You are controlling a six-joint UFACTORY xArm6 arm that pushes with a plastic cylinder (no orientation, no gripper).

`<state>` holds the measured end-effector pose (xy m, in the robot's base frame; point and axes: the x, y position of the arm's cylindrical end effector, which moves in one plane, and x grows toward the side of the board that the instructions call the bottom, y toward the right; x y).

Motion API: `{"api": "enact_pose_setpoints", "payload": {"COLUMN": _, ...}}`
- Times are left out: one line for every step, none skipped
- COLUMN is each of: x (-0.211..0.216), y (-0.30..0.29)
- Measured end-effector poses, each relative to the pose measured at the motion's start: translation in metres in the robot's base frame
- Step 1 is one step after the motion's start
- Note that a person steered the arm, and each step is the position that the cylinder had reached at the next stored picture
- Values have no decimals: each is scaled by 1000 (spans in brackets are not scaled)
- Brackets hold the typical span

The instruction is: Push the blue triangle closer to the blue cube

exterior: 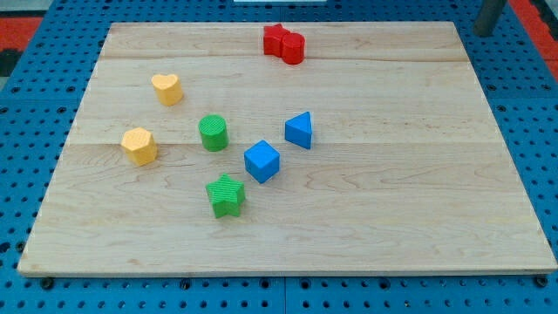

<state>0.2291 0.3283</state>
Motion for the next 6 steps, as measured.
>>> {"api": "enact_pose_setpoints", "payload": {"x": 67, "y": -24}}
{"api": "enact_pose_setpoints", "payload": {"x": 151, "y": -71}}
{"api": "enact_pose_setpoints", "payload": {"x": 190, "y": -178}}
{"api": "enact_pose_setpoints", "payload": {"x": 207, "y": -198}}
{"api": "enact_pose_setpoints", "payload": {"x": 207, "y": -212}}
{"api": "enact_pose_setpoints", "payload": {"x": 207, "y": -228}}
